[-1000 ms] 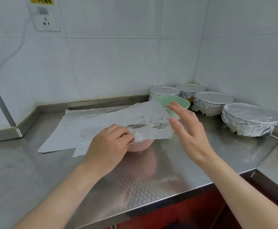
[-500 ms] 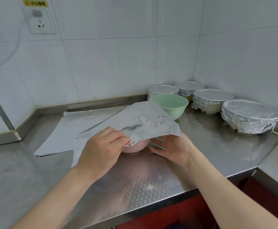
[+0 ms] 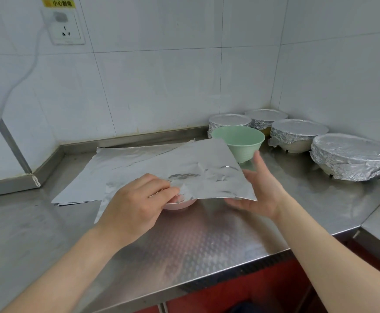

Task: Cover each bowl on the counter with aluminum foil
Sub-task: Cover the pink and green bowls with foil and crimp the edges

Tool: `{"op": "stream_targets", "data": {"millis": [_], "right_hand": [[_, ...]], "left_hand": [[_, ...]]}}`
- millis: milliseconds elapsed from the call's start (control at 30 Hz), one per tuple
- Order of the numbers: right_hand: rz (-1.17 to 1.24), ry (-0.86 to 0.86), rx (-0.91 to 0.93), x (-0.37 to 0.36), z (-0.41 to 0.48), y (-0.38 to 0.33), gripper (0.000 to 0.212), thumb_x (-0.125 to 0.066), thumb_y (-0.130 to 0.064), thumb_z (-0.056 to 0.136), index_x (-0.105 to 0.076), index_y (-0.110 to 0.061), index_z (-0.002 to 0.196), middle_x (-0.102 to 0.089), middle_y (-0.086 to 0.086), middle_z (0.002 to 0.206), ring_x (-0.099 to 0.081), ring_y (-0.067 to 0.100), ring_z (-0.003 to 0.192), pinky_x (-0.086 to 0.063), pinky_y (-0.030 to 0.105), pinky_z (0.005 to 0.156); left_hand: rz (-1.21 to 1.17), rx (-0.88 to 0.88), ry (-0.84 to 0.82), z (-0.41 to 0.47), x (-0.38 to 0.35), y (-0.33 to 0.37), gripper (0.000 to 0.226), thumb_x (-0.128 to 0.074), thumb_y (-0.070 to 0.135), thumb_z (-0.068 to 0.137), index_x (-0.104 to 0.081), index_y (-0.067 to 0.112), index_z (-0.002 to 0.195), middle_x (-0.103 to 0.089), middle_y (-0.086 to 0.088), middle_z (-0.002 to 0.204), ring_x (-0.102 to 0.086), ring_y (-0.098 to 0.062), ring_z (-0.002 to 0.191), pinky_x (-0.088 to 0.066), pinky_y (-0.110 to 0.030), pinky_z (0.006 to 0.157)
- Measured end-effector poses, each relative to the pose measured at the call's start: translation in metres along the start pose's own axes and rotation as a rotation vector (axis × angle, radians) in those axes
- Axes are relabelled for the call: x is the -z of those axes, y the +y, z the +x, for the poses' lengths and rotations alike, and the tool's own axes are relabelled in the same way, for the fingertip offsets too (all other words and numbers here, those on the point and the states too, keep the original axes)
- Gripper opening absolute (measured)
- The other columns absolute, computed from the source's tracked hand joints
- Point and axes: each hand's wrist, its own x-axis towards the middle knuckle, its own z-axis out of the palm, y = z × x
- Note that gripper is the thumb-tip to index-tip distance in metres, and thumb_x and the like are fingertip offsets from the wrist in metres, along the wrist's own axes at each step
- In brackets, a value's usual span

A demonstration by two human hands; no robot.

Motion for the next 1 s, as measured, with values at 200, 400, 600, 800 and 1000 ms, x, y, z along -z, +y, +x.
{"op": "stream_targets", "data": {"millis": [200, 400, 600, 800, 1000], "right_hand": [[-0.174, 0.045, -0.001, -0.023, 0.013, -0.010, 0.038, -0.064, -0.004, 0.086, -0.060, 0.006, 0.123, -0.065, 0.020, 0.122, -0.062, 0.034, 0.112, -0.054, 0.041, 0.092], [-0.241, 0.065, 0.084, -0.041, 0.025, -0.009, 0.034, -0.055, 0.013, 0.084, -0.061, 0.006, 0.117, -0.069, 0.017, 0.093, -0.067, 0.022, 0.065, -0.057, 0.029, 0.065], [-0.414, 0.311, 0.201, -0.040, 0.039, -0.019, 0.045, -0.061, 0.003, 0.082, -0.053, -0.006, 0.125, -0.062, 0.016, 0.093, -0.065, 0.023, 0.074, -0.055, 0.027, 0.064], [-1.354, 0.614, 0.340, -0.005, 0.063, -0.046, 0.061, -0.048, -0.027, 0.092, -0.025, -0.030, 0.149, -0.068, 0.013, 0.106, -0.063, 0.033, 0.097, -0.053, 0.041, 0.085], [-1.395, 0.730, 0.481, 0.016, 0.070, -0.049, 0.022, -0.051, -0.024, 0.092, -0.068, -0.019, 0.105, -0.069, 0.016, 0.097, -0.060, 0.037, 0.089, -0.045, 0.033, 0.066]], "left_hand": [[0.038, 0.048, -0.141, -0.005, 0.005, -0.009, 0.062, -0.066, -0.008, 0.069, -0.057, 0.022, 0.122, -0.065, -0.003, 0.106, -0.058, -0.023, 0.091, -0.049, -0.030, 0.061], [-0.018, 0.163, -0.445, 0.000, 0.003, -0.007, 0.054, -0.029, 0.041, 0.095, -0.028, 0.035, 0.149, -0.027, 0.004, 0.157, -0.035, -0.019, 0.139, -0.041, -0.036, 0.104], [-0.009, 0.154, -0.484, -0.008, -0.006, -0.013, 0.054, -0.036, 0.019, 0.096, -0.028, 0.034, 0.147, -0.044, 0.002, 0.148, -0.047, -0.019, 0.133, -0.047, -0.041, 0.101], [-0.021, 0.145, -0.455, -0.010, -0.010, -0.014, 0.056, -0.039, 0.018, 0.097, -0.024, 0.034, 0.149, -0.041, 0.004, 0.151, -0.040, -0.017, 0.137, -0.036, -0.038, 0.110], [-0.048, 0.143, -0.436, -0.008, -0.013, -0.013, 0.057, -0.039, 0.016, 0.095, -0.027, 0.032, 0.148, -0.043, 0.005, 0.149, -0.041, -0.016, 0.136, -0.036, -0.036, 0.110]]}}
